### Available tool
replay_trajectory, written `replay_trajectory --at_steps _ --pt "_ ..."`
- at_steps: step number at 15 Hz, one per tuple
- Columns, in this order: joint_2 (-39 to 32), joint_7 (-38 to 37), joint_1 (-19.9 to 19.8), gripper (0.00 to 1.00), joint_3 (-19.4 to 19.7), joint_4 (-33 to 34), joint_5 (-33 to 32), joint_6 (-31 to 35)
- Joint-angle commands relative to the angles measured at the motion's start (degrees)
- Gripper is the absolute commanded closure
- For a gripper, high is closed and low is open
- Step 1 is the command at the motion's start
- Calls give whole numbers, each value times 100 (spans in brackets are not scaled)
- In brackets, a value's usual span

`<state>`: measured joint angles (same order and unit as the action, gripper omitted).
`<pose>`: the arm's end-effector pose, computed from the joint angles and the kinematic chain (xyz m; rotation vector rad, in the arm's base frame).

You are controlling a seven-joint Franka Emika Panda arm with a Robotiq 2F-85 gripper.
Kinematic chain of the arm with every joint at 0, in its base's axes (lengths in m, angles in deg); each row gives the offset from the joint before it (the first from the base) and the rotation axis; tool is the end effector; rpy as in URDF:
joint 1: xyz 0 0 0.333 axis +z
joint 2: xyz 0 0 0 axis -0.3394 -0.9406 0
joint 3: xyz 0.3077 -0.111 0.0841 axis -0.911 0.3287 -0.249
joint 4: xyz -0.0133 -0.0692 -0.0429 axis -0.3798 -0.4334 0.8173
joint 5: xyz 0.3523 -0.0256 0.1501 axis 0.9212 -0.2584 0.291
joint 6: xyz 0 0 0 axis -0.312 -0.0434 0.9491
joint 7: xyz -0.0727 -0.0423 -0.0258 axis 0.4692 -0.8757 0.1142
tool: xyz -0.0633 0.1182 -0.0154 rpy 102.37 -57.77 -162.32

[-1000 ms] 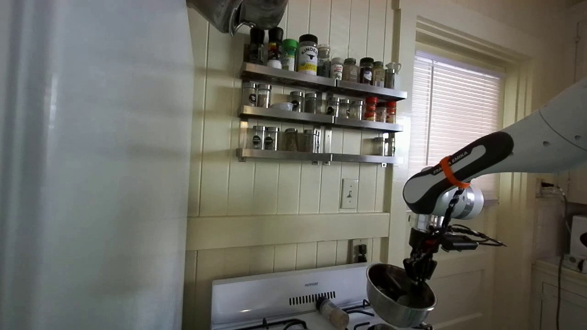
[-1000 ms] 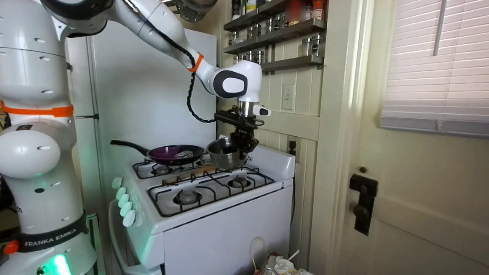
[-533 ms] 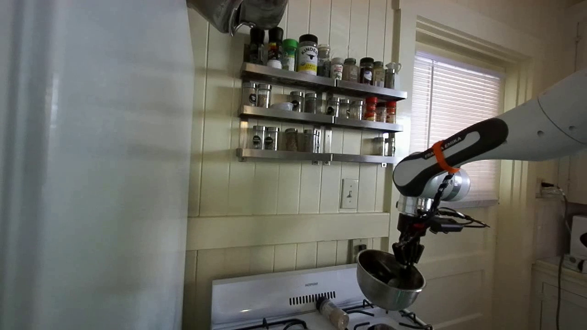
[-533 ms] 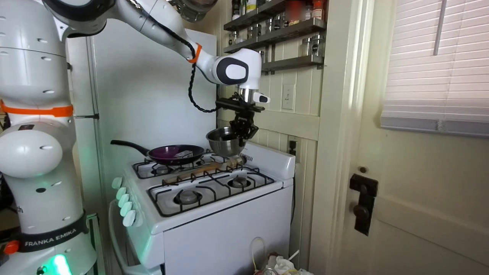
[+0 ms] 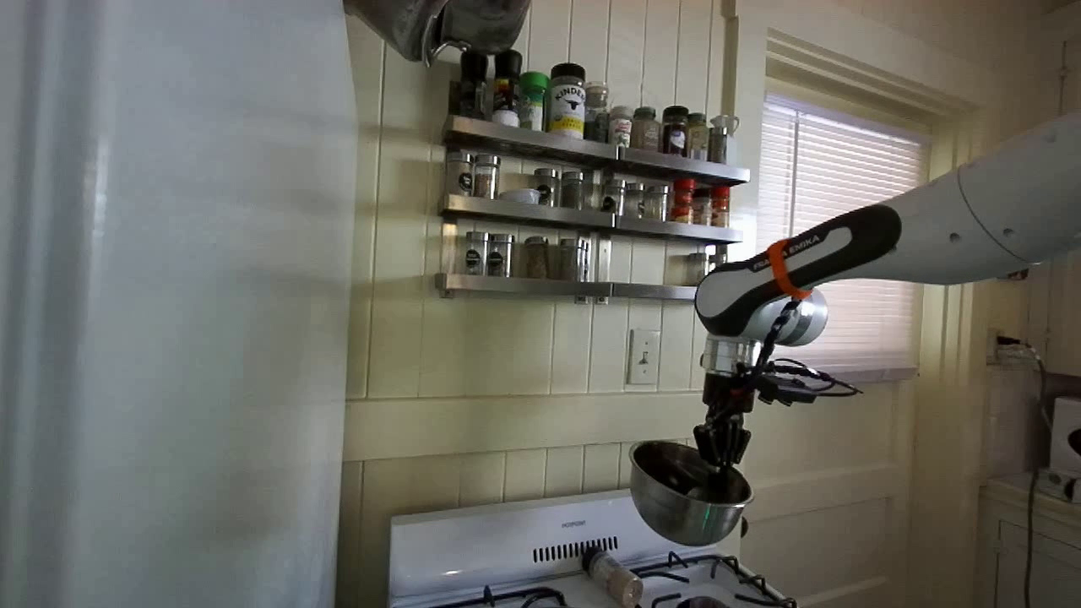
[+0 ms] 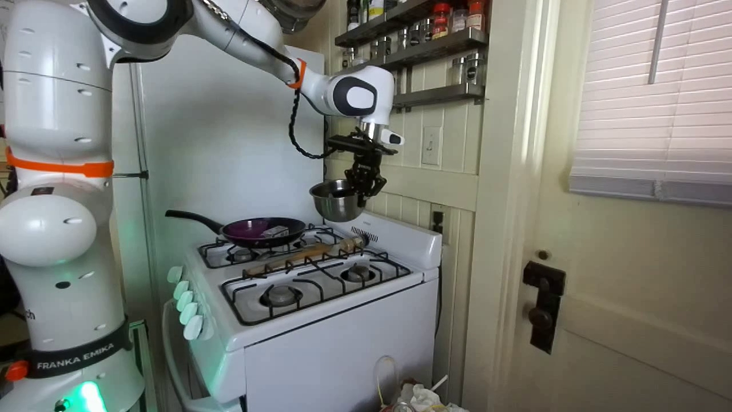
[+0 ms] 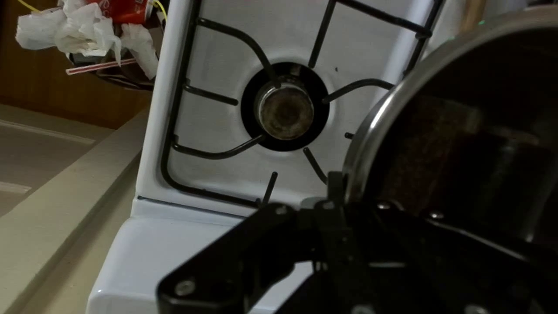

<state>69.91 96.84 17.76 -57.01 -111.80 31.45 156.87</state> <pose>0.5763 -0.0140 0.4547 -2.9886 -0.4183 0.0171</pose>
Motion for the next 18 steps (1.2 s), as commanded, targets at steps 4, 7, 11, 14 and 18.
replay_trajectory --at_steps 4,7,11,14,18 --pt "-390 -212 8 98 -16 260 -76 118" --pt "-702 -231 38 98 -78 424 -169 173" --pt "-1019 9 30 98 -248 789 -41 44" --pt "-1233 19 55 98 -400 1193 27 -88" --pt "-1695 -147 211 98 -567 1950 -98 -700"
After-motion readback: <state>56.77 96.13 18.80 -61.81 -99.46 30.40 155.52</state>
